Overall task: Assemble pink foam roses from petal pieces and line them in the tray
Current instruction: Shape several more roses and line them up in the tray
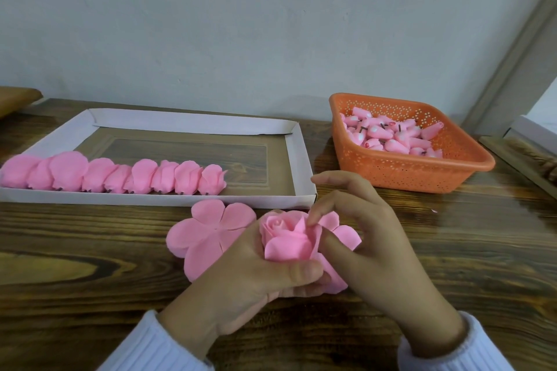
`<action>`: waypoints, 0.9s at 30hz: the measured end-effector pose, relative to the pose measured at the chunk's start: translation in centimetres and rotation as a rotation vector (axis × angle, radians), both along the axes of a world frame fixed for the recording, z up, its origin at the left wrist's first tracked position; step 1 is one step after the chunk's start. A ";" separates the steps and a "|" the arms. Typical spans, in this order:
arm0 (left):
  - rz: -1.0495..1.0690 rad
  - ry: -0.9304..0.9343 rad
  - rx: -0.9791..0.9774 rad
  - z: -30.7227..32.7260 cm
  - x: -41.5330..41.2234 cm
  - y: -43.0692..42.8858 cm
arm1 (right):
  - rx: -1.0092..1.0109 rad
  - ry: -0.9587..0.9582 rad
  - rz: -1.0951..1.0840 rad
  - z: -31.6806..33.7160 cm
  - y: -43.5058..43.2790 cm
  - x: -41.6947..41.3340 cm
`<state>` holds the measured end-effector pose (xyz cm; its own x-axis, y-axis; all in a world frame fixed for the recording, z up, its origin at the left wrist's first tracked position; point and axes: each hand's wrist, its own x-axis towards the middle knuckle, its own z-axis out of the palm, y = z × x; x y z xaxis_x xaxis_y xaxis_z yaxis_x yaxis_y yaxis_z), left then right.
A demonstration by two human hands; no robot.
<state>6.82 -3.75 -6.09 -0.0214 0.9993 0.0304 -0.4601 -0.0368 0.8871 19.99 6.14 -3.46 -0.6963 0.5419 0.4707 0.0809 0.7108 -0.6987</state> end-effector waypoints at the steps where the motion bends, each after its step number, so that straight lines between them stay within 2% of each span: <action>1: 0.019 0.028 -0.012 -0.1 0.0 0.0 | 0.001 -0.005 -0.008 0.0 0.0 -0.1; 4: 0.070 0.092 -0.010 -0.3 0.0 0.2 | 0.003 -0.008 -0.031 -0.1 -0.2 -0.2; 8: 0.031 0.145 0.035 -0.2 0.2 0.0 | 0.029 0.031 -0.024 -0.2 -0.1 -0.3; 12: 0.187 0.162 -0.056 -0.7 0.1 0.4 | -0.088 0.163 0.102 0.2 -0.1 0.2; 15: 0.279 0.204 -0.080 -0.8 0.1 0.6 | 0.018 0.101 0.185 0.3 -0.5 0.3; 20: 0.312 0.295 -0.072 -0.5 0.2 0.7 | 0.213 -0.026 0.150 -0.5 -0.8 -0.5; 27: 0.269 0.248 -0.083 -1.1 0.1 0.7 | 0.220 -0.003 0.067 -0.7 -0.6 -0.5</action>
